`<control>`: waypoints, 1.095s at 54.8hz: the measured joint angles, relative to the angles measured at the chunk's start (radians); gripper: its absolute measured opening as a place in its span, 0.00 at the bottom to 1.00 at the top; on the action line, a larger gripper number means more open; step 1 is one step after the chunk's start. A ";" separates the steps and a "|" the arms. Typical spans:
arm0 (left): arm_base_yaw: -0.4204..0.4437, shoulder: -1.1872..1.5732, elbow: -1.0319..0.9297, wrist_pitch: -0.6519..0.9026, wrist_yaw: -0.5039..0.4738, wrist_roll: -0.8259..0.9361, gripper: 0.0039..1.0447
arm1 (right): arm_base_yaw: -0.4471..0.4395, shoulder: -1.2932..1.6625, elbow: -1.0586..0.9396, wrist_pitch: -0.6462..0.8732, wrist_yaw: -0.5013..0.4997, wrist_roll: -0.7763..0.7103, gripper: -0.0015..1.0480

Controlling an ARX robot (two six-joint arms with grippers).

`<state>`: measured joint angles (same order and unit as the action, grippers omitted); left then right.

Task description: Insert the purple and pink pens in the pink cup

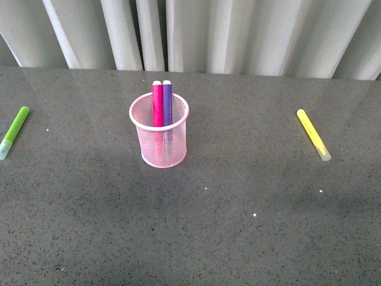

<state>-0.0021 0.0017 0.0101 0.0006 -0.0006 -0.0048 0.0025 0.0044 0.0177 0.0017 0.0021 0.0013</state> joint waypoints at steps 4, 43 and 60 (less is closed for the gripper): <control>0.000 0.000 0.000 0.000 0.000 0.000 0.94 | 0.000 0.000 0.000 0.000 0.000 0.000 0.14; 0.000 0.000 0.000 0.000 0.000 0.000 0.94 | 0.000 0.000 0.000 0.000 0.000 0.002 0.93; 0.000 0.000 0.000 0.000 0.000 0.000 0.94 | 0.000 0.000 0.000 0.000 0.000 0.002 0.93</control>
<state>-0.0021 0.0017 0.0101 0.0006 -0.0006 -0.0048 0.0025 0.0044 0.0177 0.0017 0.0021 0.0029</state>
